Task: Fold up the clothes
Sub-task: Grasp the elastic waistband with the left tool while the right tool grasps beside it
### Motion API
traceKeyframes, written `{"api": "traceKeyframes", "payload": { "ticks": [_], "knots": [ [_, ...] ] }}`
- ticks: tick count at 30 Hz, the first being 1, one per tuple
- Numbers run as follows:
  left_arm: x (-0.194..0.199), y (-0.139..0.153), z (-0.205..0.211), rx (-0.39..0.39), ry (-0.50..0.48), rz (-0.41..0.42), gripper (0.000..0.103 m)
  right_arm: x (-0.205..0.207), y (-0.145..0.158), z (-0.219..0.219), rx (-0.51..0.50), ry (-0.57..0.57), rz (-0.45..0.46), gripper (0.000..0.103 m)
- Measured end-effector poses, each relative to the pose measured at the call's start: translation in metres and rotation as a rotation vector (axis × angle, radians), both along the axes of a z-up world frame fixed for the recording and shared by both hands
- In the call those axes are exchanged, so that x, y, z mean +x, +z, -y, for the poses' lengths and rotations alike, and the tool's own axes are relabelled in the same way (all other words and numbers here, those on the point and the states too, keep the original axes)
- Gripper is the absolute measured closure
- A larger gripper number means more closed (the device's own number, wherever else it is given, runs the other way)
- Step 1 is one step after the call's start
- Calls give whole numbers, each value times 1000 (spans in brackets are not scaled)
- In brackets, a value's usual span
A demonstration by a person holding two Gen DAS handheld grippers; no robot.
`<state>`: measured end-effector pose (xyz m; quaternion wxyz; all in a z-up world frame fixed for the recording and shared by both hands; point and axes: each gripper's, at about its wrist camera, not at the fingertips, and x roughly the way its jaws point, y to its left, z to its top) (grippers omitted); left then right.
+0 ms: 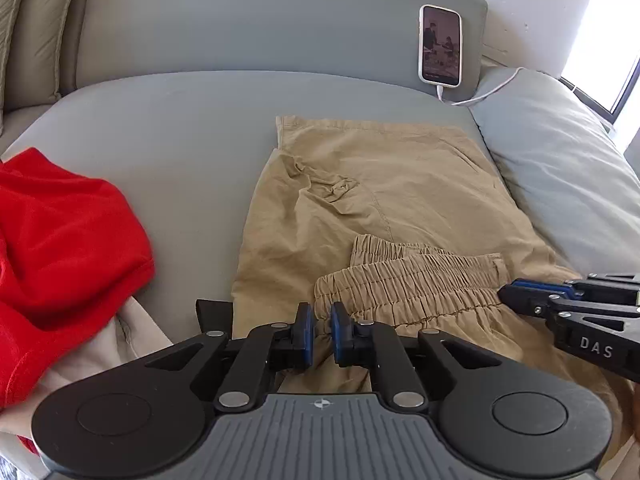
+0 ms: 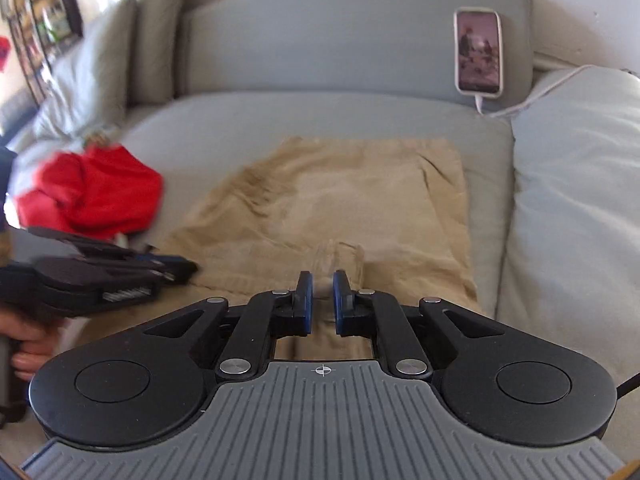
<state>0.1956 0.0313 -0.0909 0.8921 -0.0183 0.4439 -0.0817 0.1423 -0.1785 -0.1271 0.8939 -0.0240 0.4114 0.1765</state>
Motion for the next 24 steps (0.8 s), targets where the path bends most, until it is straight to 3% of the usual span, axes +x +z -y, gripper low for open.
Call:
{"api": "traceKeyframes", "payload": {
  "ticks": [2, 4, 6, 8, 9, 10, 12, 16, 18, 20, 22, 24],
  "knots": [
    [-1, 4, 3, 30, -23, 10, 88, 4, -21, 4, 46, -12, -45, 91],
    [-4, 16, 2, 30, -18, 19, 86, 4, -15, 9, 59, -7, -57, 90],
    [-13, 34, 0, 14, 18, 39, 66, 0, 2, 19, 67, -1, -53, 85],
    [-28, 53, 4, 22, 53, 62, 57, -7, 19, 35, 102, -13, -36, 83],
    [-34, 61, 7, 24, 46, 65, 57, -13, 31, 49, 140, -36, -28, 75],
    [-40, 68, 11, 26, 38, 67, 56, -19, 42, 63, 176, -60, -22, 60],
    [-49, 80, 22, -11, -10, 70, 55, -26, 60, 91, 237, -114, -46, 48],
    [-42, 83, 48, -73, -97, 45, 51, -40, 84, 137, 337, -207, -101, 43],
    [-30, 72, 63, -67, -114, 30, 51, -42, 89, 152, 358, -265, -112, 39],
    [-16, 57, 76, -59, -114, 21, 54, -35, 86, 165, 383, -320, -136, 34],
    [-4, 46, 83, -61, -104, 23, 57, -22, 76, 174, 406, -381, -163, 16],
    [4, 38, 90, -64, -110, 32, 63, -4, 61, 178, 410, -404, -178, 15]
  ]
}}
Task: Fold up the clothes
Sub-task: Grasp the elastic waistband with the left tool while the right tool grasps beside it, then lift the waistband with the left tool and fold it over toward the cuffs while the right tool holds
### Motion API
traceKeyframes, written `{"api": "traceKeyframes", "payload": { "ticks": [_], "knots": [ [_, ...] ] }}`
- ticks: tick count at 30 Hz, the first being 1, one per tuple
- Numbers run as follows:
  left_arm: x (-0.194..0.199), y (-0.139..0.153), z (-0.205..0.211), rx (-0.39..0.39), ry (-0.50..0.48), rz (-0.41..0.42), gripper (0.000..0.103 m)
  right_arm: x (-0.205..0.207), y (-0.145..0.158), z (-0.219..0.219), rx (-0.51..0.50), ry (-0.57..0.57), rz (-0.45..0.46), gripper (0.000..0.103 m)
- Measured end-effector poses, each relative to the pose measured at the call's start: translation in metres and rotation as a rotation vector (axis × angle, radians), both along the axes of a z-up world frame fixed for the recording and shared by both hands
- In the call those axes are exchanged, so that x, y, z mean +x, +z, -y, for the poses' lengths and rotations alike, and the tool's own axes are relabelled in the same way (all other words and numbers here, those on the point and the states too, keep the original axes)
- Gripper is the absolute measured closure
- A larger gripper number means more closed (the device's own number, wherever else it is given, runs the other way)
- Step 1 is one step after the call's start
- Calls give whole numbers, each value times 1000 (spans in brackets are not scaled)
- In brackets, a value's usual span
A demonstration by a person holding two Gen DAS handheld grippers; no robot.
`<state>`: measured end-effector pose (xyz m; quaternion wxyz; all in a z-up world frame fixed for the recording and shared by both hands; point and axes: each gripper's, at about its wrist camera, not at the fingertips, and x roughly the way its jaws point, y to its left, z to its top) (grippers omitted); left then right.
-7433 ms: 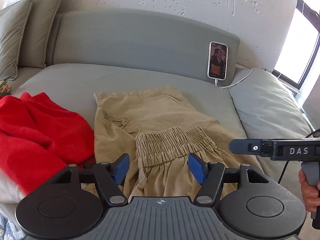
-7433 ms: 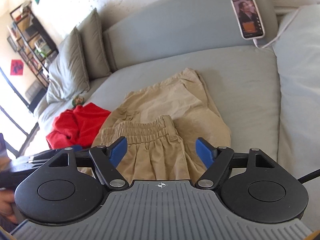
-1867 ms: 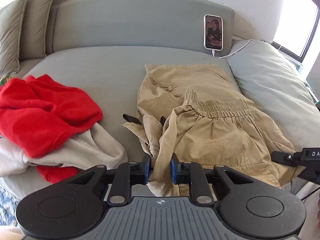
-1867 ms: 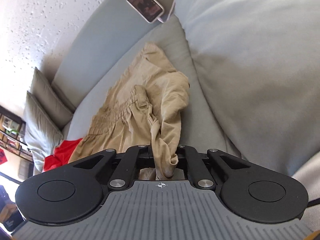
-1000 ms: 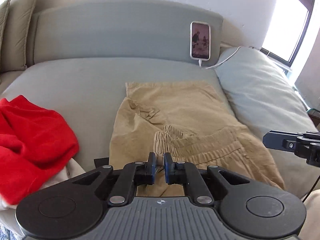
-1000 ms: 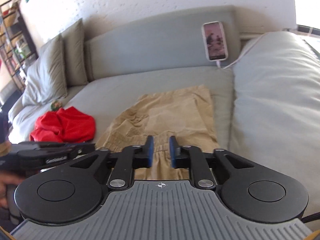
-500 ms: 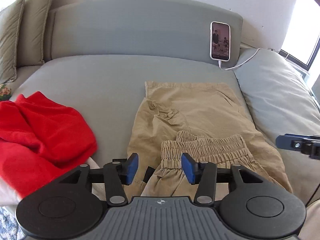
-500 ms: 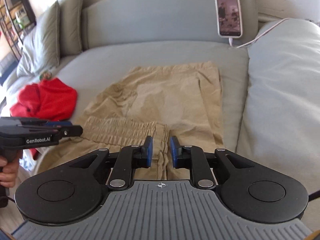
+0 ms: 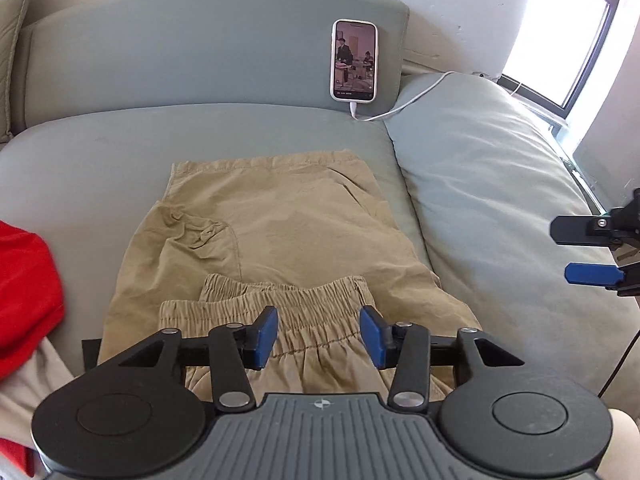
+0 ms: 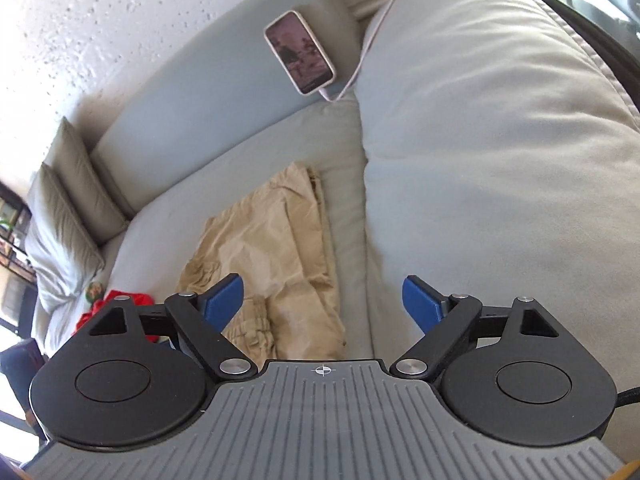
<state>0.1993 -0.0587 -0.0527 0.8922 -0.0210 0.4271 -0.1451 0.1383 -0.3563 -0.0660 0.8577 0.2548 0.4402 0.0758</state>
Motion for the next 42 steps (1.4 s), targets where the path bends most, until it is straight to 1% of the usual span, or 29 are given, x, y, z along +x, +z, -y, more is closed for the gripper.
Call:
{"api": "traceKeyframes", "payload": {
  "ticks": [1, 3, 5, 6, 7, 9, 11, 14, 16, 19, 21, 23, 25, 27, 28, 29, 31, 32, 35, 37, 39, 42],
  "knots": [
    [5, -4, 3, -5, -8, 3, 63, 10, -7, 1, 0, -3, -8, 15],
    [19, -14, 9, -23, -42, -17, 85, 33, -24, 2, 5, -4, -21, 16],
    [30, -29, 13, -17, -61, -70, 91, 55, -39, 3, 45, 4, -15, 17],
    [35, -38, 14, -8, -70, -92, 92, 67, -46, 3, 75, 13, -4, 18],
    [37, -42, 13, -13, -75, -94, 92, 78, -51, 3, 99, 18, 4, 19],
    [42, -45, 7, -52, -67, -129, 92, 101, -62, -2, 120, 51, 21, 22],
    [44, -46, 3, -64, -88, -139, 92, 123, -73, -7, 137, 84, 31, 27],
    [45, -47, -2, -83, -111, -152, 90, 159, -99, -13, 203, 100, -6, 34],
    [48, -47, -4, -92, -114, -159, 90, 179, -114, -17, 250, 106, -25, 44],
    [47, -47, -4, -84, -126, -147, 90, 205, -131, -29, 270, 138, -44, 46],
    [46, -47, -5, -90, -127, -144, 90, 219, -141, -37, 254, 158, -53, 49],
    [46, -48, -7, -100, -128, -145, 90, 228, -149, -42, 276, 159, -33, 49],
    [48, -48, -9, -112, -127, -152, 89, 235, -156, -46, 308, 160, -17, 45],
    [49, -48, -11, -122, -126, -159, 89, 239, -160, -49, 336, 154, 0, 46],
    [49, -48, -11, -124, -126, -160, 89, 240, -160, -50, 335, 151, 5, 48],
    [50, -49, -11, -124, -127, -160, 88, 240, -158, -52, 311, 154, 10, 53],
    [48, -48, -11, -123, -125, -158, 88, 237, -150, -58, 202, 177, 23, 95],
    [48, -48, -11, -126, -120, -160, 88, 233, -145, -59, 177, 191, 36, 95],
    [48, -49, -13, -138, -104, -168, 88, 217, -121, -60, 119, 193, 138, 97],
    [46, -48, -13, -140, -92, -170, 88, 203, -98, -66, 76, 199, 196, 98],
    [45, -46, -10, -130, -76, -170, 88, 182, -71, -72, 64, 221, 265, 99],
    [42, -38, -14, -155, -20, -171, 87, 143, -31, -83, 40, 295, 372, 99]
  ]
}}
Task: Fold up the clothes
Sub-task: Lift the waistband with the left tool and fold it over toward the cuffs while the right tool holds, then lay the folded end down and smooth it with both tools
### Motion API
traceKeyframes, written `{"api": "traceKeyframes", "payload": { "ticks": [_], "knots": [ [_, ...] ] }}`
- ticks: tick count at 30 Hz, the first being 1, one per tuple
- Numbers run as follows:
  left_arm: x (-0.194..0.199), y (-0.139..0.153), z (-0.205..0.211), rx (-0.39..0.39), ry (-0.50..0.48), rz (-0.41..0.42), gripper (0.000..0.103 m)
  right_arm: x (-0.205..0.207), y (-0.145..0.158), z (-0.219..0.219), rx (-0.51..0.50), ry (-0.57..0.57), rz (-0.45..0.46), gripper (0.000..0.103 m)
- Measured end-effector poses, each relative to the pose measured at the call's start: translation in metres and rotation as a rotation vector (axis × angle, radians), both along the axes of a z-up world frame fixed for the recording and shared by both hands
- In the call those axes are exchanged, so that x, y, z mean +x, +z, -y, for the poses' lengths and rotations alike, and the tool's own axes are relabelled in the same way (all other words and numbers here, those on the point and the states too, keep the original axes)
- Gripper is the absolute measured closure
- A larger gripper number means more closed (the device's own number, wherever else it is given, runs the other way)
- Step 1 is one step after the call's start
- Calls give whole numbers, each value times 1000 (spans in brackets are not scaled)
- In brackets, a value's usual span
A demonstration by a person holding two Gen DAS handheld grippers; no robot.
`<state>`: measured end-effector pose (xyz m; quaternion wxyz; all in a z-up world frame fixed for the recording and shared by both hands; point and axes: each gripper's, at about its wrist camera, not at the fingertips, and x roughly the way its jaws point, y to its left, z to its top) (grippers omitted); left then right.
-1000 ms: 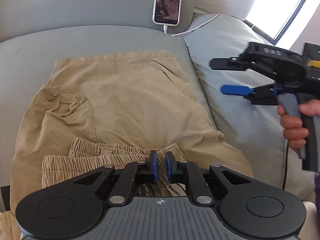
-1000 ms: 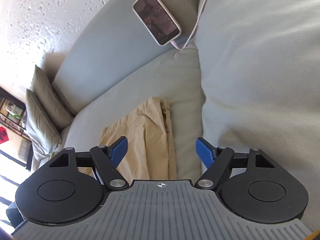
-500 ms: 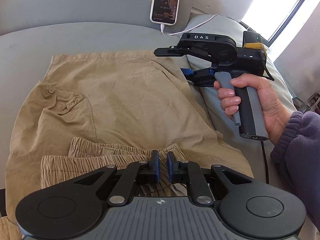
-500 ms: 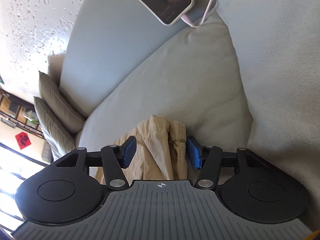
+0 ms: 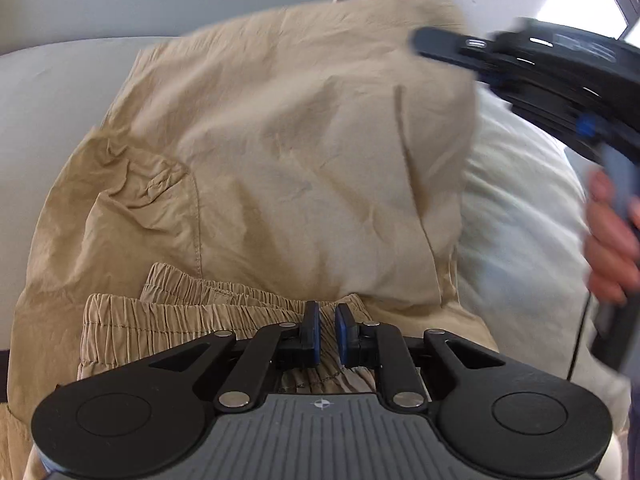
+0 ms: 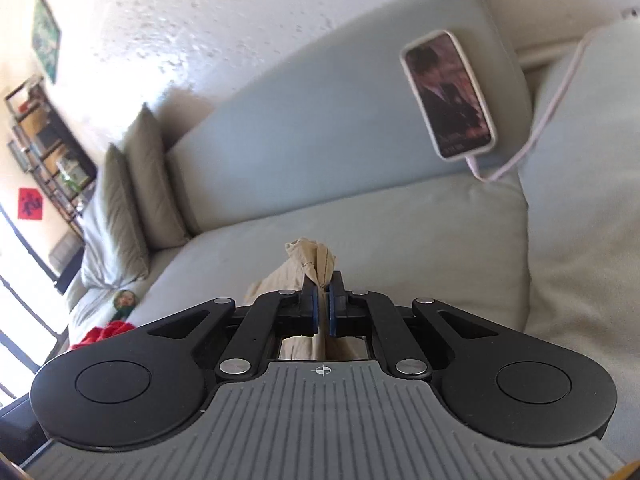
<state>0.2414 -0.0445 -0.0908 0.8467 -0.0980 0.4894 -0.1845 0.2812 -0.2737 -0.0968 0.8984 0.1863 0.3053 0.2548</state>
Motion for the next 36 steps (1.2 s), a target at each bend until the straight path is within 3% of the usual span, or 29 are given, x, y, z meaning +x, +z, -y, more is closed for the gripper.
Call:
{"api": "traceKeyframes", "payload": {
  "ticks": [2, 3, 5, 9, 11, 16, 19, 22, 25, 29, 34, 35, 36],
  "knots": [
    [-14, 16, -15, -45, 66, -8, 87, -31, 25, -11, -51, 34, 80, 99],
    [-26, 25, -24, -75, 91, -1, 77, -48, 35, -15, -79, 47, 116, 99],
    [-56, 44, -45, -123, 109, 36, 66, -82, 49, -20, -131, 65, 181, 99],
    [-116, 66, -97, -192, 152, 52, 63, -146, 57, -27, -226, 106, 268, 99],
    [-141, 70, -132, -229, 236, 46, 62, -179, 56, -32, -287, 140, 305, 99],
    [-183, 72, -215, -230, 527, 85, 61, -251, 43, -33, -373, 237, 325, 99],
    [-188, 73, -239, -237, 611, 104, 61, -282, 31, -27, -408, 279, 294, 99],
    [-182, 72, -230, -239, 573, 108, 61, -299, 15, -26, -526, 324, 250, 99],
    [-175, 69, -196, -228, 452, 150, 61, -301, 7, -32, -607, 357, 207, 99],
    [-135, 71, -129, -148, 253, 253, 61, -307, -5, -52, -737, 415, 200, 99],
    [-82, 63, -61, 48, 79, 386, 63, -319, -14, -69, -869, 454, 225, 99],
    [-74, 56, -51, 117, 49, 385, 63, -319, -15, -70, -880, 455, 222, 98],
    [-65, 47, -44, 190, 24, 338, 72, -319, -16, -71, -890, 456, 218, 98]
  ]
}}
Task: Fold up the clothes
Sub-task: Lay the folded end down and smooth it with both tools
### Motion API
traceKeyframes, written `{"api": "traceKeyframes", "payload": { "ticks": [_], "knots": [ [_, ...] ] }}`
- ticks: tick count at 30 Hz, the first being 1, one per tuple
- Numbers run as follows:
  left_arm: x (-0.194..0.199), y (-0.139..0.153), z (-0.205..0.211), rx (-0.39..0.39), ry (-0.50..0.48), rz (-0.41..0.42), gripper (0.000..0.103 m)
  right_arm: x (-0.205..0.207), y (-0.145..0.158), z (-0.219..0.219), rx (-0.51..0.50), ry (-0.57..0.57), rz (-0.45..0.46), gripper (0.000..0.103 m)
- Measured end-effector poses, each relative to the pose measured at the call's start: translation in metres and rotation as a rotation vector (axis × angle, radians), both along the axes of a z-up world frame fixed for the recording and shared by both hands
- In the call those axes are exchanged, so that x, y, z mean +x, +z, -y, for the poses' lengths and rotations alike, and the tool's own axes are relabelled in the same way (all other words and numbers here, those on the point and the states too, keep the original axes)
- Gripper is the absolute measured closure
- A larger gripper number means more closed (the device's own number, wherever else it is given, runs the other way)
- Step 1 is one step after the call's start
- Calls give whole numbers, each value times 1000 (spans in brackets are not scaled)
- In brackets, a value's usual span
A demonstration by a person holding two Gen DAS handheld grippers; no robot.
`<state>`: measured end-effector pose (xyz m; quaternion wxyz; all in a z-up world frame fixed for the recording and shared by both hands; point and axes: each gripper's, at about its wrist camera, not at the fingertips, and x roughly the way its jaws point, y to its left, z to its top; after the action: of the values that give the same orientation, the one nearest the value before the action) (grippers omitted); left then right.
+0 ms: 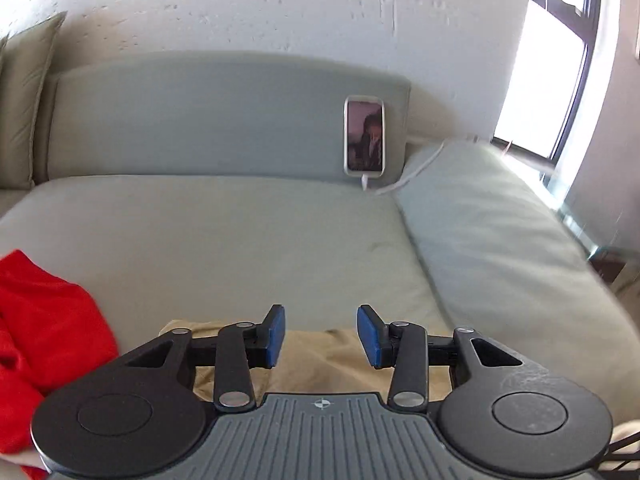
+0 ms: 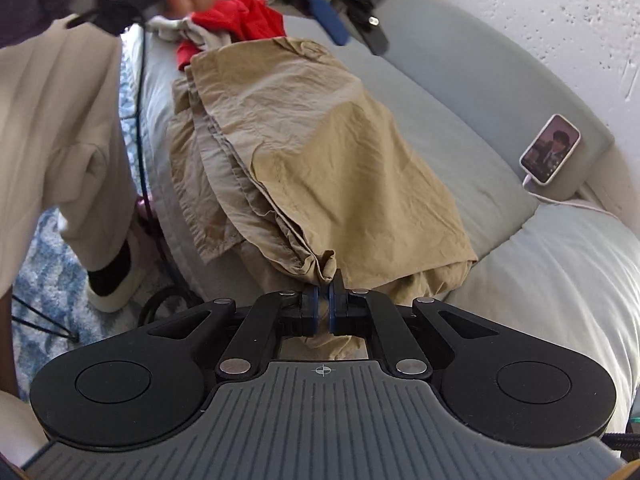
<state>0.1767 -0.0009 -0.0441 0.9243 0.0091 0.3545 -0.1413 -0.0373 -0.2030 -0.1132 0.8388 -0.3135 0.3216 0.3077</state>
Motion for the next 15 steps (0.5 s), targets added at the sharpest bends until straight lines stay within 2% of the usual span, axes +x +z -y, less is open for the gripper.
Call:
{"api": "traceKeyframes", "payload": {
  "ticks": [1, 2, 3, 6, 8, 9, 10, 12, 15],
  "knots": [
    [5, -11, 2, 53, 9, -62, 79, -1, -1, 0, -6, -6, 1, 98],
    [3, -20, -4, 52, 20, -100, 88, -2, 0, 1, -6, -15, -2, 98],
    [0, -30, -11, 50, 30, -138, 88, -1, 1, 3, 2, -31, -12, 98],
    [-37, -45, -34, -19, 9, -158, 89, -5, 9, 17, 45, -91, -69, 96],
    [-63, -48, -40, -38, -18, -166, 89, -11, 18, 27, 84, -152, -68, 78],
    [-71, -49, -42, -41, -27, -167, 89, -14, 26, 34, 128, -201, -58, 60],
    [-78, -50, -43, -50, -32, -177, 89, -15, 34, 39, 189, -253, -45, 49],
    [-88, -51, -42, -63, -29, -196, 89, -11, 53, 48, 347, -363, -16, 44],
    [-95, -53, -36, -30, -33, -181, 89, 13, 71, 44, 540, -456, -27, 44]
  ]
}}
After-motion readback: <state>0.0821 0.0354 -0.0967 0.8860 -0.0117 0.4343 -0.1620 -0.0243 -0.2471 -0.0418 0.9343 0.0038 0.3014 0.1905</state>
